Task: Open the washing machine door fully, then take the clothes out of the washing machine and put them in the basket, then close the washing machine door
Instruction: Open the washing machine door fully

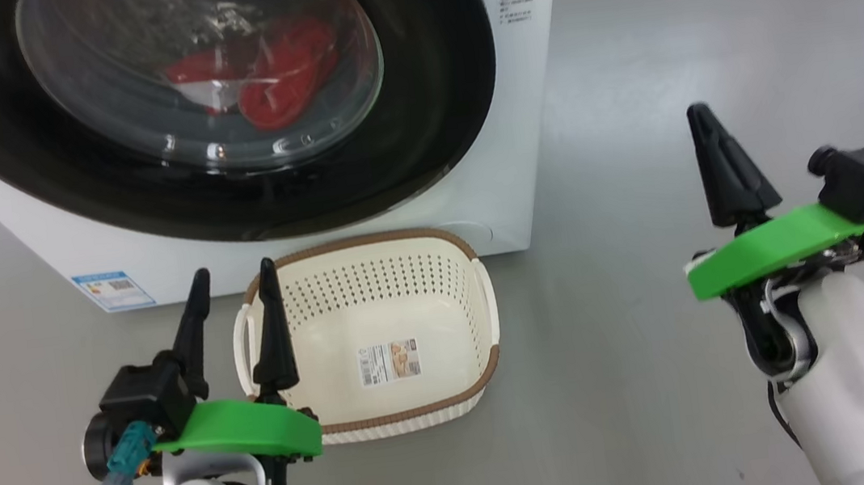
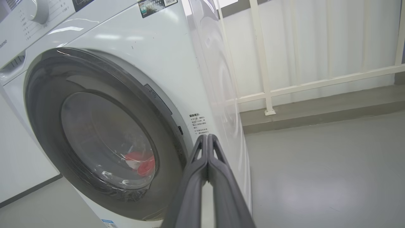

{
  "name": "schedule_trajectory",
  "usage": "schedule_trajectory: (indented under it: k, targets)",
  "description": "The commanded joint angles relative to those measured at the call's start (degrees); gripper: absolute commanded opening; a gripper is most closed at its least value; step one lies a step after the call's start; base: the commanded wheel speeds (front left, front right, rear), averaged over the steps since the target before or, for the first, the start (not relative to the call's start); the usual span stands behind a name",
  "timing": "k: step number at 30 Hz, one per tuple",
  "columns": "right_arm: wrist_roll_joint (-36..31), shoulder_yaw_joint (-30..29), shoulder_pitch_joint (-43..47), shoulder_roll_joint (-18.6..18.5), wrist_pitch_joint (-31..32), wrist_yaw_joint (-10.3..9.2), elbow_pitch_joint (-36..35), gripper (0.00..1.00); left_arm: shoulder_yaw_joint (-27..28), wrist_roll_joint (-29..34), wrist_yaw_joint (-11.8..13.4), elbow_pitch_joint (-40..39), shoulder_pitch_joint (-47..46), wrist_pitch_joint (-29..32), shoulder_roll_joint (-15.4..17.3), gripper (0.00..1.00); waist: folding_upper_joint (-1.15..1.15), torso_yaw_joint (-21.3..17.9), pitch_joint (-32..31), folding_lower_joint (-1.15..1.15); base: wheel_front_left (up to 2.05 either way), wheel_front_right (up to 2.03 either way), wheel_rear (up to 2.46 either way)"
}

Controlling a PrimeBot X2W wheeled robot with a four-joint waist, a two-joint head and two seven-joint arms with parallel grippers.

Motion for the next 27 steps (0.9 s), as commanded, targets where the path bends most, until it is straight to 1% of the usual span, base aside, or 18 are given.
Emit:
schedule_trajectory:
  k: [1,4,7,9,12,15,20,27]
  targets:
    - [1.6,1.4,-2.6,0.2,-0.4,0.02,-1.3,0.00,1.8,0.4,-0.5,-2.0,-2.0,-0.7,1.4,1.00,0.00,0.8,2.4,0.00,0.00,0.00,0.00]
    - [7.6,1.7,-4.9,0.2,-0.4,0.02,-1.1,0.00,1.9,0.8,-0.6,-3.0,-2.7,-0.7,1.4,1.00,0.00,1.1,4.5,0.00,0.00,0.00,0.00]
    - [18.1,3.0,-7.3,0.2,-0.4,0.02,-1.2,0.00,1.8,1.1,-0.7,-3.9,-3.5,-0.7,1.4,1.00,0.00,1.5,6.5,0.00,0.00,0.00,0.00]
    - [23.7,4.0,-8.9,0.2,-0.3,0.02,-1.3,0.00,1.7,0.1,-0.8,-4.4,-3.7,-0.7,1.4,1.00,0.00,1.6,7.6,0.00,0.00,0.00,0.00]
    - [30.6,4.6,-11.3,0.2,0.9,0.02,-1.8,0.00,1.3,-0.3,-0.7,-5.4,-4.3,-0.7,1.4,1.00,0.00,1.8,9.1,0.00,0.00,0.00,0.00]
    - [36.0,4.4,-13.4,0.2,2.8,0.02,-2.5,0.00,0.7,-0.7,-0.5,-6.7,-4.8,-0.7,1.4,1.00,0.00,1.9,10.5,0.00,0.00,0.00,0.00]
    - [46.5,2.8,-16.3,0.1,9.0,0.02,-3.2,0.00,0.2,-1.0,-0.4,-7.9,-5.4,-0.7,1.4,1.00,0.00,2.2,12.5,0.00,0.00,0.00,0.00]
    - [58.1,0.5,-20.0,-0.8,19.9,0.02,-2.1,0.00,-0.2,-1.6,-0.3,-8.9,-5.7,-0.7,1.4,1.00,0.00,3.2,15.1,0.00,0.00,0.00,0.00]
